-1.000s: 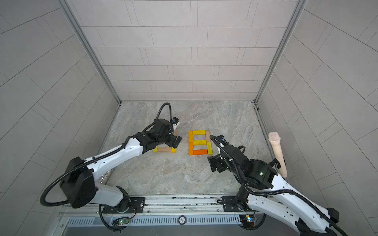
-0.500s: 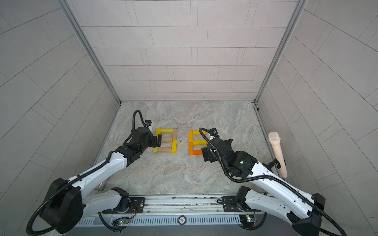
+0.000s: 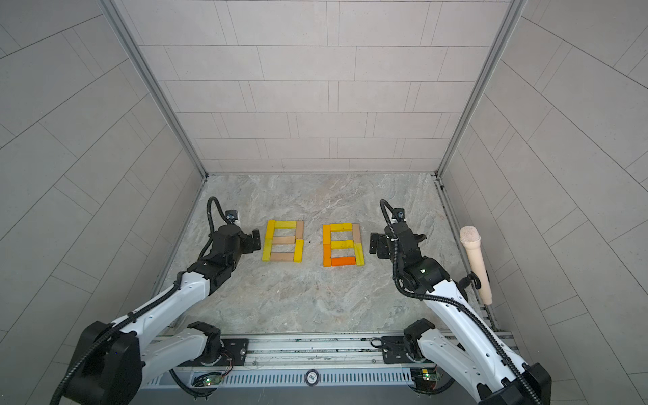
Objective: Assemble the number 8 with building blocks
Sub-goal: Reset both arms
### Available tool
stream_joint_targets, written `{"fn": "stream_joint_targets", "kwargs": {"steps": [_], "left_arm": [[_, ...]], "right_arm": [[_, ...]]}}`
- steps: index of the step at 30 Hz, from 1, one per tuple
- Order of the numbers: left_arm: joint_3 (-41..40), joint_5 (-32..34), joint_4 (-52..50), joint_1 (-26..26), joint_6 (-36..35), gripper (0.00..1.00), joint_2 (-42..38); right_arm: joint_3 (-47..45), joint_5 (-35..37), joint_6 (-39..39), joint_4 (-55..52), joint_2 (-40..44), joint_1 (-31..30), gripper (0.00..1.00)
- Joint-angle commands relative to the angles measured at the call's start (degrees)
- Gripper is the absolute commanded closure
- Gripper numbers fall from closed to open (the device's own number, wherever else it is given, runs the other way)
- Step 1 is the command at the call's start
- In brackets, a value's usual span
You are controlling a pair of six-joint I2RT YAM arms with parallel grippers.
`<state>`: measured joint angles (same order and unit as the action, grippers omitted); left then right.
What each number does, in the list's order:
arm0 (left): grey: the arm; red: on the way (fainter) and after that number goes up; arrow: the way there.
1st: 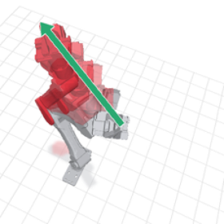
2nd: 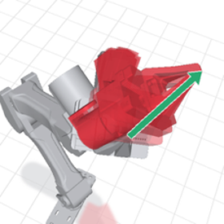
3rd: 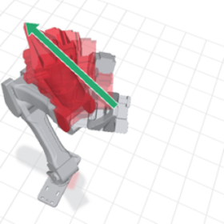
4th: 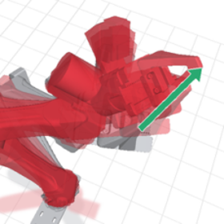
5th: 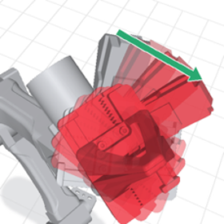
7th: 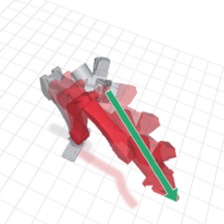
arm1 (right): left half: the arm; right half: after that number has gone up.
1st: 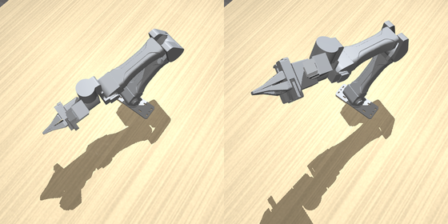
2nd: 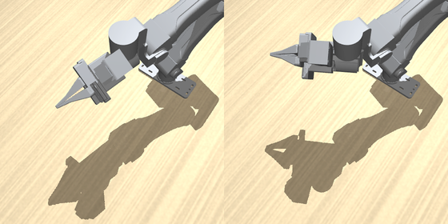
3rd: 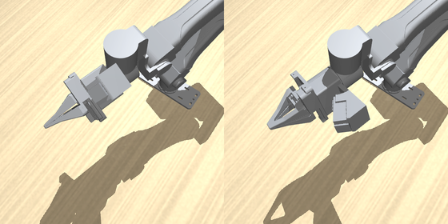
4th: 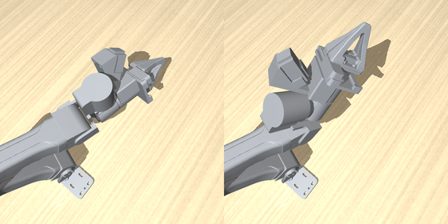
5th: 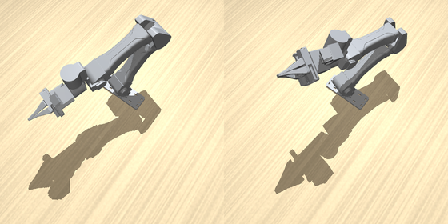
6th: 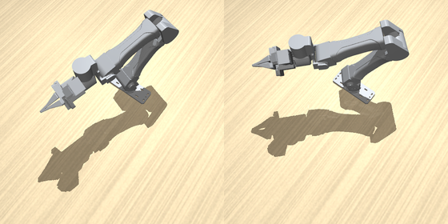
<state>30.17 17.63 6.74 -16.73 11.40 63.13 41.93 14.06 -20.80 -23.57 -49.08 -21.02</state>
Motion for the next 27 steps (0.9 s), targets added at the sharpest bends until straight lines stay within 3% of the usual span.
{"fn": "stream_joint_targets", "kwargs": {"steps": [1,7,11,17,27], "left_arm": [[-0.16,2.94,3.0,1.76,-0.6,0.0,1.35],[1.27,1.87,3.59,3.33,-1.1,0.0,4.02],[1.51,2.18,4.83,3.99,-1.7,0.0,5.27],[1.64,2.41,7.18,5.78,-3.04,0.0,6.61],[-2.64,1.94,23.58,8.12,-6.32,0.0,16.41]], "right_arm": [[-2.61,1.5,3.48,7.23,-0.36,3.44,0.0],[-6.11,3.0,7.55,15.42,-2.62,7.81,0.0],[-10.44,-0.23,9.3,23.27,-5.02,11.25,0.0],[-10.85,1.1,12.63,28.02,-11.72,12.13,0.0],[-15.32,2.37,17.19,44.6,-22.16,15.44,0.0]]}}
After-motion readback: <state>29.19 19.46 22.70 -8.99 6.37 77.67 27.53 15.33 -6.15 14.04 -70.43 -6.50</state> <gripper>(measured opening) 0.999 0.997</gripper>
